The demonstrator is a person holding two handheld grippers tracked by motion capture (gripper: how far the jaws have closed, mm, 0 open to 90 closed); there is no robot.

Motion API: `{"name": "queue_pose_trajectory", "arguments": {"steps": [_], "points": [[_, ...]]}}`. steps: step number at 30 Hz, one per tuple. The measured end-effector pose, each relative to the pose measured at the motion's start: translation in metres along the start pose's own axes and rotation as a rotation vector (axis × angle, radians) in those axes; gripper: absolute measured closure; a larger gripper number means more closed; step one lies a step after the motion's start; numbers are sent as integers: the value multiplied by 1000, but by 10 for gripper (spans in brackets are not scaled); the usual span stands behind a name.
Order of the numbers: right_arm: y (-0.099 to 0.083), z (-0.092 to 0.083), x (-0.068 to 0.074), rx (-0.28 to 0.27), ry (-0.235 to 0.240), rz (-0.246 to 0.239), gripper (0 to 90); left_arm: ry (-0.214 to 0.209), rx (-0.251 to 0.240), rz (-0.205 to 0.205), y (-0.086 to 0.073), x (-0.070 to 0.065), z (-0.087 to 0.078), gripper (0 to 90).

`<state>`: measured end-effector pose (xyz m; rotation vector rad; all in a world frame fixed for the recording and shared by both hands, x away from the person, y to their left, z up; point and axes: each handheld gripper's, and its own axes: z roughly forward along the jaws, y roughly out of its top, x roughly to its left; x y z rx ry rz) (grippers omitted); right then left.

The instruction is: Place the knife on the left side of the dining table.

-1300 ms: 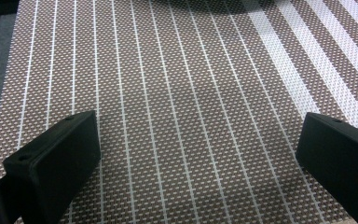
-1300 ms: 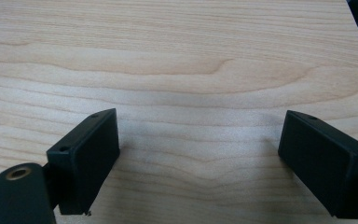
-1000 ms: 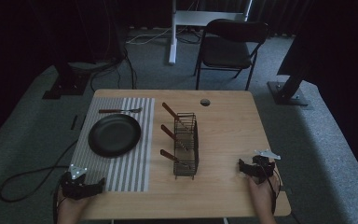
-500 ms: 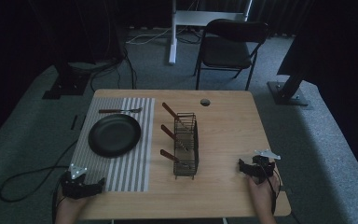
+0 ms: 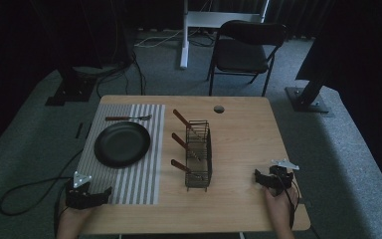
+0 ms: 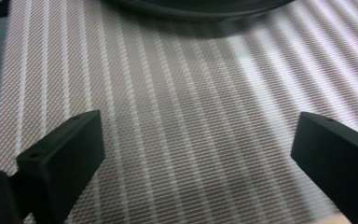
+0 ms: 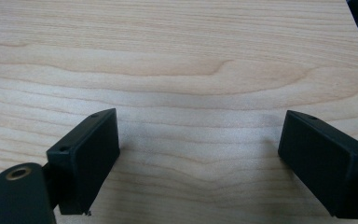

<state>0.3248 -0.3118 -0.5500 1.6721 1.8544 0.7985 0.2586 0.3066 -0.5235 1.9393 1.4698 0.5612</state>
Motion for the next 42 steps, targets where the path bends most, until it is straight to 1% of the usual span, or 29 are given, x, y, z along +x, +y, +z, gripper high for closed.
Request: {"name": "queue_pose_trajectory", "arguments": {"steps": [1,2,3,5,7,8,9,10,14,15,17,18,21,23,24,25,28,29,30,32,33,34,36,37,38,40,42], "points": [[0,0,0,0,0,0,114,-5,-6,2,2,-3,-1,41],[0,0,0,0,0,0,114,-18,0,13,5,-5,-1,42],[0,0,0,0,0,0,114,-31,-4,17,7,-8,-1,42],[0,0,0,0,0,0,114,-47,0,32,13,-13,-1,42],[0,0,0,0,0,0,114,-41,-4,56,18,-18,-1,42],[0,0,0,0,0,0,114,-52,-2,63,21,-19,0,42],[0,0,0,0,0,0,114,-47,-9,64,23,-21,0,42],[0,0,0,0,0,0,114,-57,-7,74,26,-23,0,42],[0,0,0,0,0,0,114,-74,-18,79,32,-26,0,42],[0,0,0,0,0,1,115,-88,-24,78,36,-28,0,42],[0,0,0,0,0,0,114,-93,-31,86,38,-30,0,42],[0,0,0,0,0,0,114,-111,-36,94,44,-33,-1,42],[0,0,0,0,0,0,114,-125,-45,108,52,-38,-2,43],[0,0,0,0,0,1,114,-147,-49,114,57,-42,-4,42],[0,0,0,0,0,1,114,-147,-49,114,57,-42,-4,43],[0,0,0,0,0,0,114,-153,-58,130,62,-46,-5,43],[0,0,0,0,0,0,114,-161,-62,150,69,-52,-6,43],[0,0,0,0,0,-1,115,-179,-61,157,74,-55,-6,43],[0,0,0,0,0,-1,115,-179,-61,157,74,-55,-6,43],[0,0,0,0,0,0,115,-193,-67,169,81,-60,-6,43],[0,0,0,-1,1,-1,114,-192,-72,168,83,-63,-6,43],[0,0,0,-1,1,0,115,-204,-70,174,86,-64,-6,43],[0,0,0,-1,1,0,115,-205,-75,176,88,-66,-6,43],[0,0,0,-1,1,0,115,-218,-82,185,95,-71,-6,43],[0,0,0,-1,1,0,115,-217,-84,189,98,-73,-6,44],[0,0,0,-1,1,-1,115,-237,-93,192,104,-76,-7,53],[0,0,0,-1,1,-1,115,-238,-96,208,110,-81,-7,53]]}}
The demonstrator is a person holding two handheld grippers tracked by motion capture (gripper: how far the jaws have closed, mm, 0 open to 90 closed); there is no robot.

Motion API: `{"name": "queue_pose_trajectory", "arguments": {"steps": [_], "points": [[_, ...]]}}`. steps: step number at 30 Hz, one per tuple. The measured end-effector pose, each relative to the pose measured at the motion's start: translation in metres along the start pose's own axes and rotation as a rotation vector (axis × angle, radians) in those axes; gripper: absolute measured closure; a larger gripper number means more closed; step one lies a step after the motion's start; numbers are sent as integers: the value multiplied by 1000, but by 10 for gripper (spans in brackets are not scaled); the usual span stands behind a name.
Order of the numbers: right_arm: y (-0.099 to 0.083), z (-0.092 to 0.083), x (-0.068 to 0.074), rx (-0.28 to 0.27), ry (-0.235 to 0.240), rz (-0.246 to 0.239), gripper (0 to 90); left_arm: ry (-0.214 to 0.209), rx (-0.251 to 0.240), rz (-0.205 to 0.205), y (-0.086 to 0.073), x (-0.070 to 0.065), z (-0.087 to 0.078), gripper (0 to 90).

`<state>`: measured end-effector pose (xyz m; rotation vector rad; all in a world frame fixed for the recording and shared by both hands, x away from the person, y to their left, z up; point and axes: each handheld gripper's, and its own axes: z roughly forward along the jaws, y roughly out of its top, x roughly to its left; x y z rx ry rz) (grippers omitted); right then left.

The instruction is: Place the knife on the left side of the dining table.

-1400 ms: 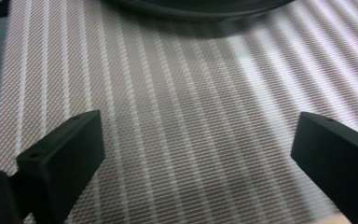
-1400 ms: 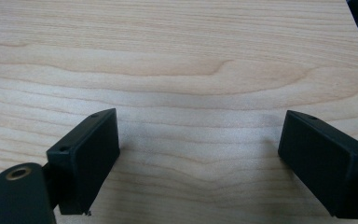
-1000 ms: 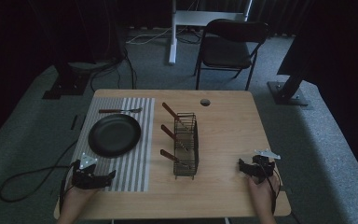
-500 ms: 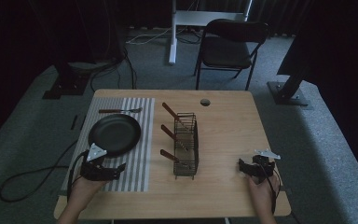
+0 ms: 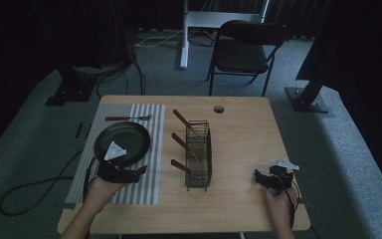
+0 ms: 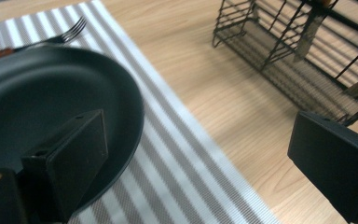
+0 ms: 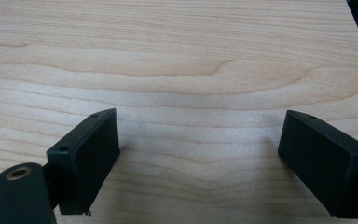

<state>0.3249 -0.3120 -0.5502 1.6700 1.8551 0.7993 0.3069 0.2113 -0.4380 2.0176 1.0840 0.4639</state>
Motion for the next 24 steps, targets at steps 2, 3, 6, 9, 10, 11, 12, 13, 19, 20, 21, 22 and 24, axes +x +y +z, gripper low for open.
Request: {"name": "queue_pose_trajectory", "arguments": {"steps": [2,3,6,9,10,11,12,13,19,20,21,22,24], "points": [[0,0,0,0,0,0,115,-9,-6,10,7,-3,1,53],[0,0,0,0,0,0,115,-9,-10,15,10,-4,2,53],[0,0,0,0,0,-1,115,-11,-17,31,17,-8,3,53],[0,0,0,0,0,0,115,-17,-28,45,26,-13,6,53],[0,0,0,0,0,0,115,-29,-29,45,30,-14,7,54],[0,0,0,0,0,0,115,-30,-31,49,32,-14,7,54],[0,0,0,0,0,1,115,-32,-36,60,38,-16,8,54],[0,0,0,0,0,0,115,-40,-43,60,41,-16,9,54],[0,0,0,0,0,1,115,-56,-51,69,55,-20,16,76],[0,0,0,0,0,0,115,-60,-51,65,59,-22,18,76],[0,0,0,0,0,0,115,-60,-51,65,59,-22,18,76],[0,0,0,-1,0,1,115,-68,-50,67,61,-23,19,76],[0,0,0,0,0,2,115,-76,-50,70,64,-24,21,77]]}}
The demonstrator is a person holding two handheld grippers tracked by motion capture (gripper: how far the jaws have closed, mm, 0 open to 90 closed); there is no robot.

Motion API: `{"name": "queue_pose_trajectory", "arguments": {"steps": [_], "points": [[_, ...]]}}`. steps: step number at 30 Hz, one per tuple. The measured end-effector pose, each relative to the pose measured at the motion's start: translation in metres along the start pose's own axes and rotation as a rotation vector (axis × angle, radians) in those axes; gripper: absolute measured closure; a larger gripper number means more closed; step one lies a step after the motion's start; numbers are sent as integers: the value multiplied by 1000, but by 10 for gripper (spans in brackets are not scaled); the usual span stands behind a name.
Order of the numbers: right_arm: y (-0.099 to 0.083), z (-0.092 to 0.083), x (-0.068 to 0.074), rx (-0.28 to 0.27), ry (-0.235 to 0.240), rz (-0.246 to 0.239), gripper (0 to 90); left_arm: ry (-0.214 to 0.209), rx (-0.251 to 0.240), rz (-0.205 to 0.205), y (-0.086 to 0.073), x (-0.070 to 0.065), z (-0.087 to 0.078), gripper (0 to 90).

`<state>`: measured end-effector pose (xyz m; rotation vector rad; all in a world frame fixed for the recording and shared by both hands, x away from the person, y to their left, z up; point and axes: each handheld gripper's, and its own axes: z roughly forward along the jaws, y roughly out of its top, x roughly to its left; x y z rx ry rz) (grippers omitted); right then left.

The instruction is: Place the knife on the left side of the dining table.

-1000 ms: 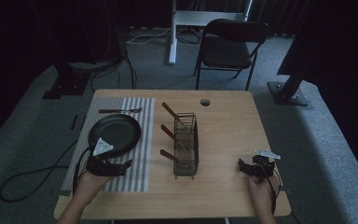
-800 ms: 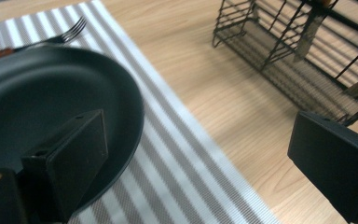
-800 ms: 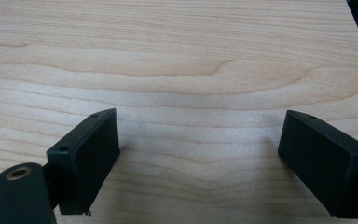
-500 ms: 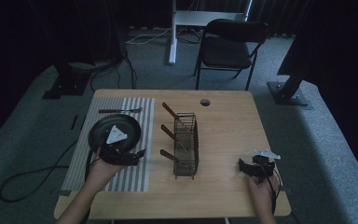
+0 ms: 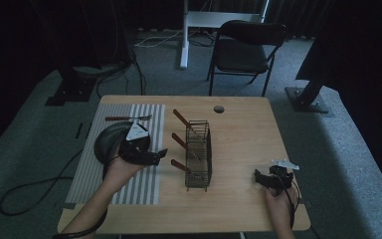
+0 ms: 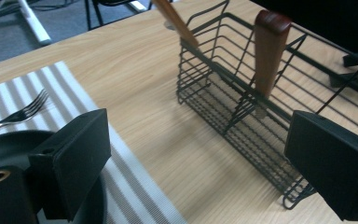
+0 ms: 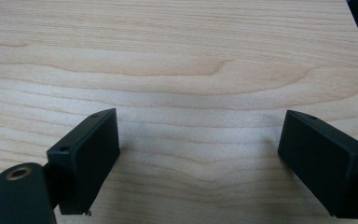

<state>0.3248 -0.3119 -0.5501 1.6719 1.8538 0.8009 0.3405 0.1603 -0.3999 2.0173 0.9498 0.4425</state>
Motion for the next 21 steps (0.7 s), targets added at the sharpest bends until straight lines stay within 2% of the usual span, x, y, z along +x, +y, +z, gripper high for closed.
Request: {"name": "queue_pose_trajectory", "arguments": {"steps": [8,10,16,21], "points": [[0,0,0,-1,-1,-1,116,-37,-8,6,14,-8,6,77],[0,0,0,0,0,-2,116,-50,-18,1,17,-10,8,117],[0,0,0,-1,-1,-1,116,-54,-16,-3,26,-17,16,118],[0,0,0,-1,-1,-1,116,-63,-27,-11,29,-19,21,174]]}}
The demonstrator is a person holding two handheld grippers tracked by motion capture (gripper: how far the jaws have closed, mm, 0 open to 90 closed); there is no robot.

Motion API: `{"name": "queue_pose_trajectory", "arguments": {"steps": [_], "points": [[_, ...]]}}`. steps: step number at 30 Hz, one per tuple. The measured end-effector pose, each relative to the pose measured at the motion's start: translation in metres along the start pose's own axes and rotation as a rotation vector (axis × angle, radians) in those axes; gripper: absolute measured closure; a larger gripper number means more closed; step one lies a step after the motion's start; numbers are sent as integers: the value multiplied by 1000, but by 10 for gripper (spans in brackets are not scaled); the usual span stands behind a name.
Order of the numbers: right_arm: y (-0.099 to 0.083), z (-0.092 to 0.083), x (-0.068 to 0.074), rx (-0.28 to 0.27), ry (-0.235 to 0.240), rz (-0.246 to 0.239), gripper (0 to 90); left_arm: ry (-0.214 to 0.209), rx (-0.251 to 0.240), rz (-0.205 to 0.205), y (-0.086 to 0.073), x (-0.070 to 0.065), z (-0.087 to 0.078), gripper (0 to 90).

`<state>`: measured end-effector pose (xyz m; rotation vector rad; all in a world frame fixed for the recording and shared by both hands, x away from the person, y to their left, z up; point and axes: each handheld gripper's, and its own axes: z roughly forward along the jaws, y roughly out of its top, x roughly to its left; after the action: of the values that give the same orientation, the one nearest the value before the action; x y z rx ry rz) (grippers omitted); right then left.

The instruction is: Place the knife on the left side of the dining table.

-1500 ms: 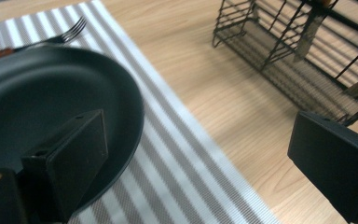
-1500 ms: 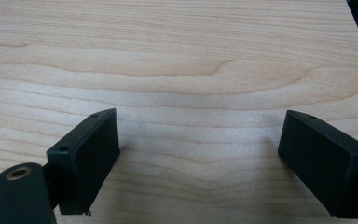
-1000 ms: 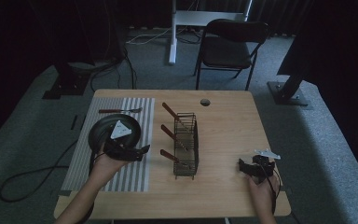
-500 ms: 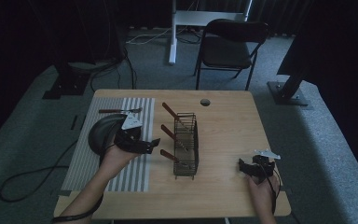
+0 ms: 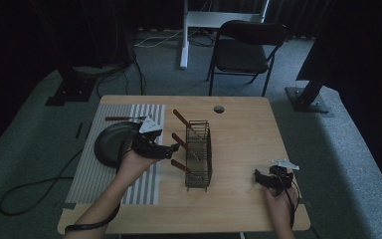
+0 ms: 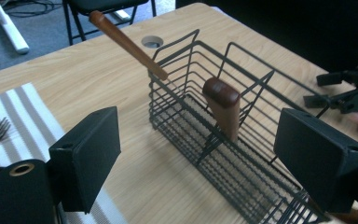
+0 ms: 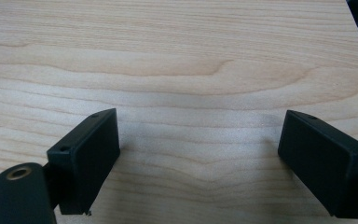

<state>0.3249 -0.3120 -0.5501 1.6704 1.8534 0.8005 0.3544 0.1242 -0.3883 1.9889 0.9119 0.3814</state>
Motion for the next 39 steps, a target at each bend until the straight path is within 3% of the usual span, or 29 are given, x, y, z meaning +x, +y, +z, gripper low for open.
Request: {"name": "queue_pose_trajectory", "arguments": {"steps": [11,18,20,24,32,36,39], "points": [[0,0,0,0,0,0,116,-25,-19,-51,-1,2,8,411],[0,0,0,0,0,-1,116,-57,-32,-68,-1,1,10,484],[0,0,0,0,0,-1,116,-69,-35,-86,-1,2,10,559],[0,0,0,0,0,0,116,-80,-35,-77,-1,0,10,714],[0,0,0,0,0,0,116,-163,-76,-140,0,-1,11,757],[0,0,0,0,0,0,116,-176,-111,-134,1,-5,10,808],[0,0,0,0,0,0,116,-178,-109,-108,4,-10,8,821]]}}
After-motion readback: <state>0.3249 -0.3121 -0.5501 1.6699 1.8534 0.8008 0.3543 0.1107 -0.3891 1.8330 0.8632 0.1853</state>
